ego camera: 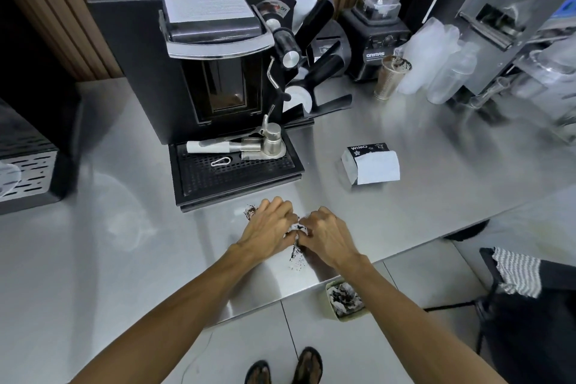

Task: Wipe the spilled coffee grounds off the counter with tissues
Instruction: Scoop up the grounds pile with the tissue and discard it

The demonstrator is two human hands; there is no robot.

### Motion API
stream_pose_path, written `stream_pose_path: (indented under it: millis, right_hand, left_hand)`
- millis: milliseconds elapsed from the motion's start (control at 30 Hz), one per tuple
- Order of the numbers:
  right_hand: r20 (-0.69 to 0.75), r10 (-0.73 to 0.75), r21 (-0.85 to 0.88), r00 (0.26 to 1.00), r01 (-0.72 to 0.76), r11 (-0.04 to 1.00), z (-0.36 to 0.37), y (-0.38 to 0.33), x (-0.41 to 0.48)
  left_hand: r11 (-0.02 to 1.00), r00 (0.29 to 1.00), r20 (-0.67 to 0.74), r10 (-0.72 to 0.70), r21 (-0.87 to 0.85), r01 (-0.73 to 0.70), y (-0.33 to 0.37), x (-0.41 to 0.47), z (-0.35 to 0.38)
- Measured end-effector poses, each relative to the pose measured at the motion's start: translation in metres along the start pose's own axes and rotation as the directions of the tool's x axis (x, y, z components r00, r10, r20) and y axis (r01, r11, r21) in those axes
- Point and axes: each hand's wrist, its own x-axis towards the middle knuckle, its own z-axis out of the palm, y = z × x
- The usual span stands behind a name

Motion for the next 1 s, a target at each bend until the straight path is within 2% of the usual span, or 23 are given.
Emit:
stream_pose_path:
  millis: [167, 400, 600, 1000]
  right_hand:
    - [-0.059, 0.023, -0.029, 0.998, -0.025, 0.999, -0.009, 0.004, -0.003]
    - [-0.081, 0.075, -0.026, 0.994, -0.078, 0.997, -0.027, 0.026, -0.021]
    - [-0.145, 0.13, -0.051, 0.981, -0.139, 0.989, -0.044, 0.061, -0.051]
    - [-0.138, 0.215, -0.011, 0.967, -0.218, 0.976, -0.054, 0.147, -0.134]
  left_hand:
    - [0.998, 0.998, -0.051, 0.028, -0.046, -0.03, 0.0, 0.009, -0.005]
    - [0.99, 0.998, -0.032, 0.056, -0.125, -0.06, 0.028, 0.026, -0.013]
    - [0.984, 0.997, -0.011, 0.081, -0.156, -0.082, 0.073, 0.048, -0.015]
    - [0.98, 0.992, 0.059, 0.114, -0.17, -0.102, 0.182, 0.076, 0.013]
